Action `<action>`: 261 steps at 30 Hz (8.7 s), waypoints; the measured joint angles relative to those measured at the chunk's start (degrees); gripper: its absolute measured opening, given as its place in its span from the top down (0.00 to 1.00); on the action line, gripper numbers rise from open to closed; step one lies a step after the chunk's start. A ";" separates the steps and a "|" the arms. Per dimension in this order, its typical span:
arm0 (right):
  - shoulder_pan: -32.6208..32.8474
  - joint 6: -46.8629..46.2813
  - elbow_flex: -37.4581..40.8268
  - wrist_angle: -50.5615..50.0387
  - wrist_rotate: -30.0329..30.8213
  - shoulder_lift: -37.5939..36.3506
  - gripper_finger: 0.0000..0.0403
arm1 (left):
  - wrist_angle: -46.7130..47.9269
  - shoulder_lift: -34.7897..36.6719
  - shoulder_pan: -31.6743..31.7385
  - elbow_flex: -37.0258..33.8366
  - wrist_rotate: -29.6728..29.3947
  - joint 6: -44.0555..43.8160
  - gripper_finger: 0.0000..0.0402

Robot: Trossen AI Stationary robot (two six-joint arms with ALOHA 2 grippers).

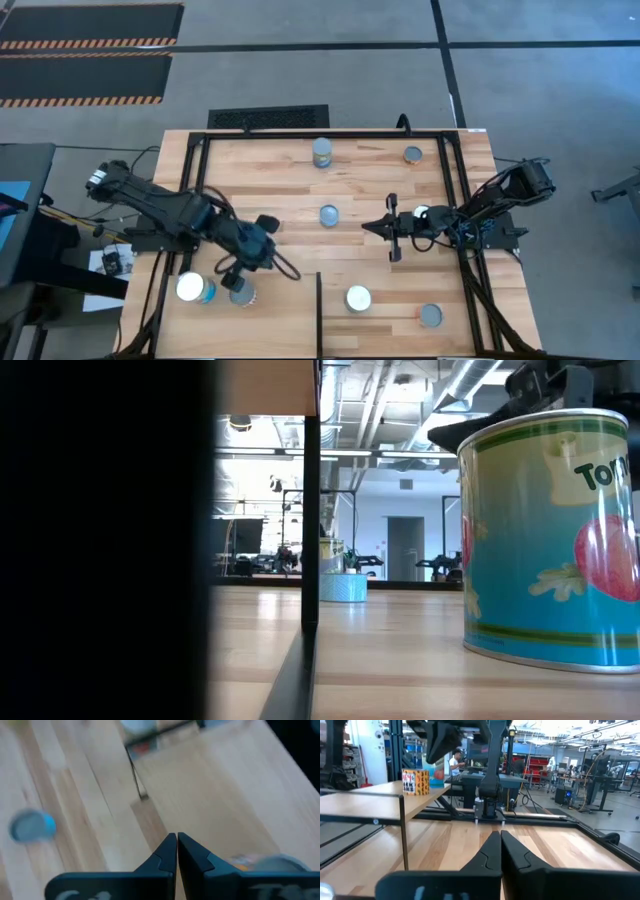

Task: Pick and place cans onto a shelf
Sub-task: Put the canned pineapple rings on the shelf

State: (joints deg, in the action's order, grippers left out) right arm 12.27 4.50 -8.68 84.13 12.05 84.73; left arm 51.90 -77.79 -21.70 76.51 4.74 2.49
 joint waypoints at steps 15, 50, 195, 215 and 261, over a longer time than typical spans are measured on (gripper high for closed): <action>-1.90 0.13 -12.51 -29.43 9.01 -7.65 0.98 | -54.99 18.47 17.73 -39.73 3.88 8.52 1.00; -54.87 -17.52 -35.38 -116.67 2.42 -10.23 0.48 | -82.41 20.58 42.93 -59.93 15.80 7.55 1.00; 10.78 -1.00 -125.61 -128.02 -19.48 41.32 0.79 | -77.62 20.56 42.89 -59.88 11.80 4.93 1.00; 9.54 6.76 -117.10 -117.94 -15.87 39.43 0.99 | -76.83 20.56 42.91 -59.86 11.98 5.83 1.00; 2.19 6.98 -79.13 -77.81 -21.55 21.58 1.00 | -76.82 20.56 42.91 -59.87 13.06 8.90 1.00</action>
State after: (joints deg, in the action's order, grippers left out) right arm 14.46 11.48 -87.81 6.32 -9.49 106.31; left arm -24.92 -57.23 21.21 16.63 17.80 11.39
